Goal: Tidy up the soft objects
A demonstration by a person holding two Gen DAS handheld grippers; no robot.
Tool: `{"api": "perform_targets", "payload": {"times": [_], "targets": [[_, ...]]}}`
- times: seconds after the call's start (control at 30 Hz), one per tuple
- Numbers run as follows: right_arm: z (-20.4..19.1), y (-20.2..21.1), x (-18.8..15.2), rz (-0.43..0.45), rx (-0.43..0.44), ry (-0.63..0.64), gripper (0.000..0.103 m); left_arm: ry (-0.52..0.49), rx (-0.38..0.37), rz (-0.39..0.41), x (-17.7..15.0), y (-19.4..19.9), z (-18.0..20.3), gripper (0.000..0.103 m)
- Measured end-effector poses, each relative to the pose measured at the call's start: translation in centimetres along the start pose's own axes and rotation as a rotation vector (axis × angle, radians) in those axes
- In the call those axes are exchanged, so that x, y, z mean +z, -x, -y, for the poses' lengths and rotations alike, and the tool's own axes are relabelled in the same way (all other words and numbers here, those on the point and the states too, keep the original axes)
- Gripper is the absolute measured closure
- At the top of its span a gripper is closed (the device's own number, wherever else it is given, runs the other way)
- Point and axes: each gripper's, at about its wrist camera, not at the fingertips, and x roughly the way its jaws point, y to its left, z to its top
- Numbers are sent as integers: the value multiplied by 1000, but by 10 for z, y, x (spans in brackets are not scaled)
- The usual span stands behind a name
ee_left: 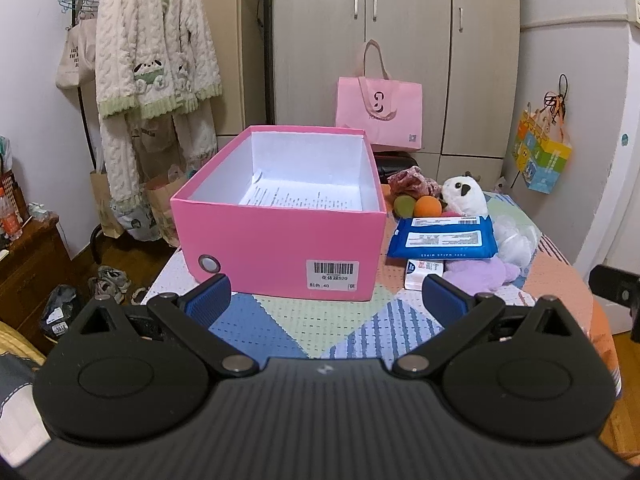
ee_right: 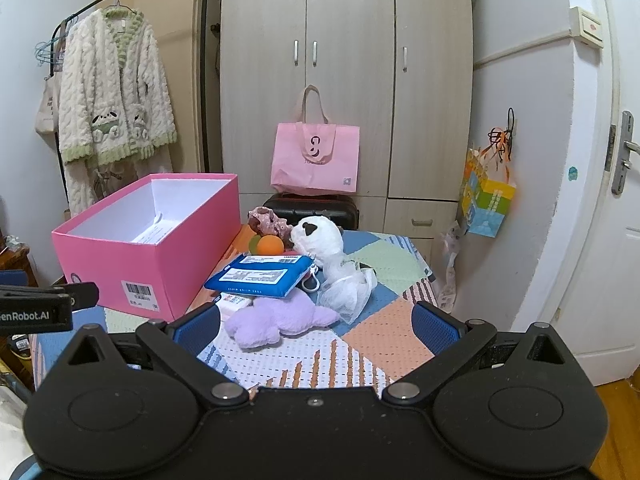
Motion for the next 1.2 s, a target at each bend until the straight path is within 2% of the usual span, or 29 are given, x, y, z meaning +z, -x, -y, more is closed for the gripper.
{"api": "perform_targets", "payload": {"times": [0.23, 0.37, 0.53, 0.63, 0.73, 0.93, 1.03, 1.2], "targets": [[0, 3, 5, 20, 10, 40, 0, 10, -57, 12, 14, 4, 5, 0], [4, 3, 13, 63, 44, 95, 0, -42, -88, 70, 31, 8, 18, 0], [10, -7, 15, 115, 82, 161, 0, -119, -165, 163, 46, 6, 37, 0], [17, -20, 16, 126, 118, 172, 0, -161, -191, 171, 54, -3, 51, 0], [21, -35, 16, 130, 173, 186, 0, -197, -235, 130, 61, -21, 67, 1], [20, -72, 12, 76, 276, 207, 0, -301, -326, 2, 73, -67, 96, 3], [18, -90, 10, 66, 297, 227, 0, -299, -361, -69, 80, -89, 103, 6], [18, -122, 8, 47, 333, 228, 0, -281, -420, -220, 91, -134, 116, 17]]}}
